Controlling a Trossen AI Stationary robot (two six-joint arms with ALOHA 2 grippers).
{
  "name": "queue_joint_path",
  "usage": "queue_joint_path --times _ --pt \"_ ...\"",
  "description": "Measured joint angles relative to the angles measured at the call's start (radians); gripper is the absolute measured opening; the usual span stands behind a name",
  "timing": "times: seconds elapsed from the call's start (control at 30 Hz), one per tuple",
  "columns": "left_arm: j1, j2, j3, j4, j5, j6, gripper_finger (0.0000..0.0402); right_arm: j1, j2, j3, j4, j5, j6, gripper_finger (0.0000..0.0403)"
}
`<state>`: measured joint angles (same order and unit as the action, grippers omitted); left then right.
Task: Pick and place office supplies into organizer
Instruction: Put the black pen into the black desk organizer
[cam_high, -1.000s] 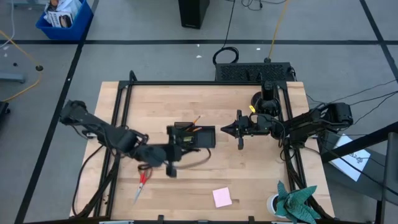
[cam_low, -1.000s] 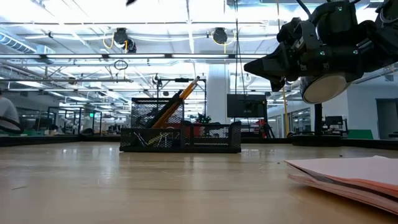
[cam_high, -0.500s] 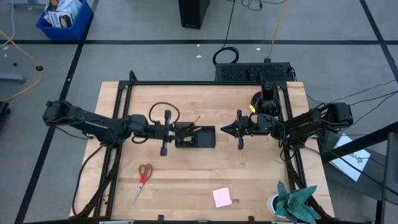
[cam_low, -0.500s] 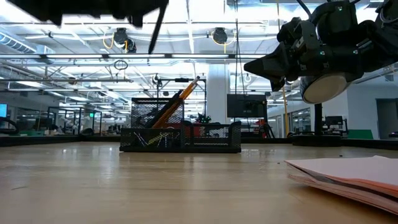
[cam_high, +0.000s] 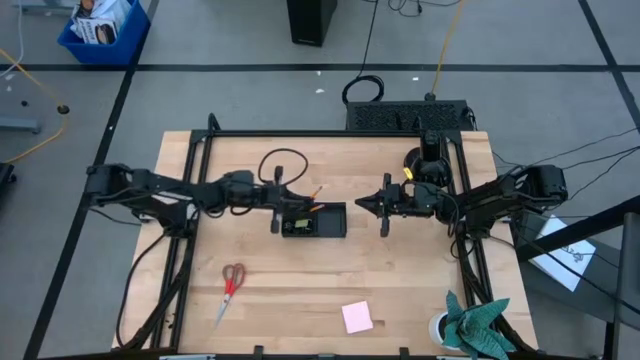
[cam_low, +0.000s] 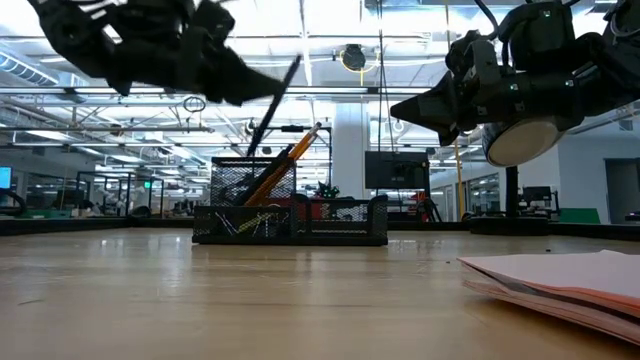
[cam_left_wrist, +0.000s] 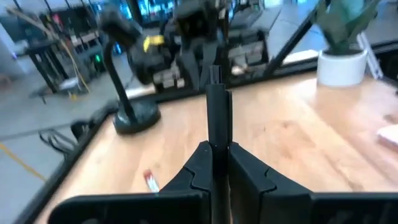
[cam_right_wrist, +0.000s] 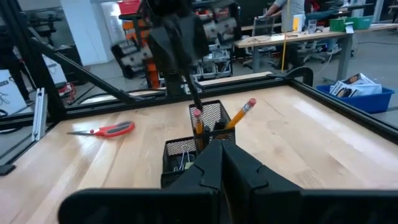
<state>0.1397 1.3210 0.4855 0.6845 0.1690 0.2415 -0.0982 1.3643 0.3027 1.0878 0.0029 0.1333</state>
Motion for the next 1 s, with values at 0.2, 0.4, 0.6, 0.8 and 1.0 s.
queue_joint_path --times 0.2,0.4,0.6,0.8,1.0 --pt "0.045 0.086 0.0 -0.004 0.011 -0.027 0.003 0.0 0.0 0.0 0.0 -0.002 -0.008 0.0" --pt "0.064 0.134 0.0 -0.045 0.011 -0.041 0.003 0.0 0.0 0.0 0.0 0.0 -0.018 0.0" --pt "0.063 0.139 0.001 -0.107 0.006 -0.044 0.003 0.0 0.0 0.0 0.0 -0.001 -0.018 0.0" --pt "0.07 0.139 -0.011 -0.086 -0.004 -0.086 0.003 0.0 0.0 0.0 0.0 -0.003 -0.015 0.0" --pt "0.089 0.139 -0.049 -0.021 -0.014 -0.15 0.003 0.002 0.0 0.0 0.0 -0.003 -0.014 0.0"
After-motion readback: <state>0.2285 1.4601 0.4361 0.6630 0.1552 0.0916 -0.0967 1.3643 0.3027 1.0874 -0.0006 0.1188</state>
